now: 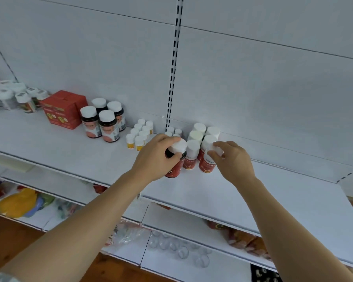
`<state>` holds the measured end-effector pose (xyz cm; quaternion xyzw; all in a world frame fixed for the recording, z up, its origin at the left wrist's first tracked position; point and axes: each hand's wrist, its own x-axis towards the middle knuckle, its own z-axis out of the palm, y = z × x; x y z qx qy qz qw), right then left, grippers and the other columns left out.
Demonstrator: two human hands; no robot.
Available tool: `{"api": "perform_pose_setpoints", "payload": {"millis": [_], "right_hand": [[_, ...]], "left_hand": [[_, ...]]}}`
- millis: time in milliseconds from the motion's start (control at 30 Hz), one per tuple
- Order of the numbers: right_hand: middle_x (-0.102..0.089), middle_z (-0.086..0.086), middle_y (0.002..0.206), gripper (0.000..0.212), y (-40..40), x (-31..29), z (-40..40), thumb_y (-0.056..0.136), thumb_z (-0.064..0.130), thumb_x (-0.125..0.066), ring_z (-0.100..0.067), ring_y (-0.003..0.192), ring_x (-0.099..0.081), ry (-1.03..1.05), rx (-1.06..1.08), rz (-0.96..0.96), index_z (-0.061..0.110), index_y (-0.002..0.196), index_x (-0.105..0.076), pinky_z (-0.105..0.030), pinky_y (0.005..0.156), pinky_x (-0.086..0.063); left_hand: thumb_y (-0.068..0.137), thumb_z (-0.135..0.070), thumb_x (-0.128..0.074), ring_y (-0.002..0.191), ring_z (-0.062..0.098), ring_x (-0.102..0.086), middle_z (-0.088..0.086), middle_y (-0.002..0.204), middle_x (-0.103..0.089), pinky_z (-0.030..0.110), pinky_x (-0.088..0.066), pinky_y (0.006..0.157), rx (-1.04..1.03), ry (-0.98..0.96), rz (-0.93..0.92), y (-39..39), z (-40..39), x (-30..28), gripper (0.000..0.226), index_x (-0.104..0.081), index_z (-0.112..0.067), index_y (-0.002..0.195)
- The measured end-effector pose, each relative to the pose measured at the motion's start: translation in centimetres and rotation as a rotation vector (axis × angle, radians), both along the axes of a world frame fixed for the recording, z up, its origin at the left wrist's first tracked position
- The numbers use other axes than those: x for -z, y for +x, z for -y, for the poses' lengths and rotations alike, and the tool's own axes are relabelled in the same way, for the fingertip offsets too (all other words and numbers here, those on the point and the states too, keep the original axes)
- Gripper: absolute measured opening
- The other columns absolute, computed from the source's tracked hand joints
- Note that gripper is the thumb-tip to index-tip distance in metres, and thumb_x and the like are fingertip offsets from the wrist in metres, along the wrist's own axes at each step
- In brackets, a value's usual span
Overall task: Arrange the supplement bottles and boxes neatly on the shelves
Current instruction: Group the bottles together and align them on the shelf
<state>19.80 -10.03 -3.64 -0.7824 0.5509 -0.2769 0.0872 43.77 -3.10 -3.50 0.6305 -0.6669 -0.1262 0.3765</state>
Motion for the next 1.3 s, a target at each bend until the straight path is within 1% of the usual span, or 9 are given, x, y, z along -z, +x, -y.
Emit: {"api": "perform_pose_setpoints", "payload": {"millis": [233, 333, 533, 667, 867, 1100, 1300], "right_hand": [[-0.064, -0.005, 0.102, 0.032, 1.2, 1.2, 0.9, 0.088, 0.038, -0.067, -0.028, 0.078, -0.063, -0.003, -0.016, -0.023, 0.020, 0.114, -0.067, -0.040, 0.070, -0.053], [-0.063, -0.005, 0.102, 0.031, 1.3, 1.4, 0.9, 0.088, 0.037, -0.066, -0.029, 0.078, -0.063, 0.006, 0.003, -0.024, 0.020, 0.113, -0.067, -0.040, 0.070, -0.053], [-0.063, -0.003, 0.110, 0.031, 1.5, 1.9, 0.8, 0.089, 0.037, -0.066, -0.028, 0.081, -0.063, 0.025, 0.045, -0.034, 0.019, 0.114, -0.066, -0.039, 0.072, -0.053], [-0.062, 0.000, 0.112, 0.031, 1.5, 2.1, 0.6, 0.088, 0.039, -0.066, -0.026, 0.080, -0.063, 0.029, 0.075, -0.027, 0.021, 0.114, -0.066, -0.038, 0.071, -0.052], [-0.063, 0.004, 0.112, 0.032, 1.7, 2.2, 0.5, 0.086, 0.038, -0.068, -0.020, 0.076, -0.062, 0.026, 0.089, -0.028, 0.022, 0.114, -0.065, -0.031, 0.070, -0.050], [-0.063, 0.000, 0.113, 0.032, 2.2, 2.1, 0.3, 0.088, 0.035, -0.067, -0.022, 0.077, -0.063, 0.015, 0.076, -0.035, 0.018, 0.115, -0.066, -0.034, 0.070, -0.051], [-0.063, -0.001, 0.113, 0.032, 2.3, 2.0, 0.3, 0.089, 0.034, -0.067, -0.024, 0.077, -0.063, 0.008, 0.074, -0.040, 0.016, 0.115, -0.066, -0.036, 0.069, -0.052]], "left_hand": [[0.084, -0.037, -0.069, 0.109, 0.009, -0.055, -0.010, 0.122, -0.056, 0.035, -0.051, 0.091, -0.008, -0.007, -0.002, 0.6, 1.8, 0.7, 0.045, -0.061, -0.031, 0.128], [0.084, -0.035, -0.069, 0.109, 0.009, -0.055, -0.010, 0.121, -0.056, 0.035, -0.051, 0.091, 0.020, -0.005, -0.012, 0.6, 2.2, 0.8, 0.045, -0.061, -0.030, 0.128], [0.085, -0.035, -0.069, 0.105, 0.010, -0.056, -0.009, 0.119, -0.056, 0.034, -0.051, 0.089, 0.064, 0.002, -0.015, 1.1, 3.0, 0.7, 0.045, -0.061, -0.029, 0.128], [0.085, -0.036, -0.068, 0.106, 0.012, -0.056, -0.008, 0.120, -0.057, 0.034, -0.050, 0.089, 0.087, 0.010, -0.014, 1.5, 3.4, 0.7, 0.045, -0.061, -0.029, 0.129], [0.086, -0.036, -0.068, 0.105, 0.011, -0.055, -0.007, 0.119, -0.056, 0.032, -0.048, 0.089, 0.101, 0.018, -0.004, 1.9, 3.5, 0.9, 0.045, -0.060, -0.028, 0.130], [0.086, -0.037, -0.067, 0.107, 0.011, -0.055, -0.008, 0.119, -0.056, 0.035, -0.049, 0.089, 0.114, 0.019, -0.003, 2.1, 3.4, 1.1, 0.045, -0.060, -0.029, 0.130], [0.085, -0.039, -0.068, 0.104, 0.009, -0.054, -0.011, 0.117, -0.055, 0.031, -0.049, 0.088, 0.111, 0.009, -0.009, 2.0, 3.4, 1.3, 0.045, -0.060, -0.031, 0.129]]}}
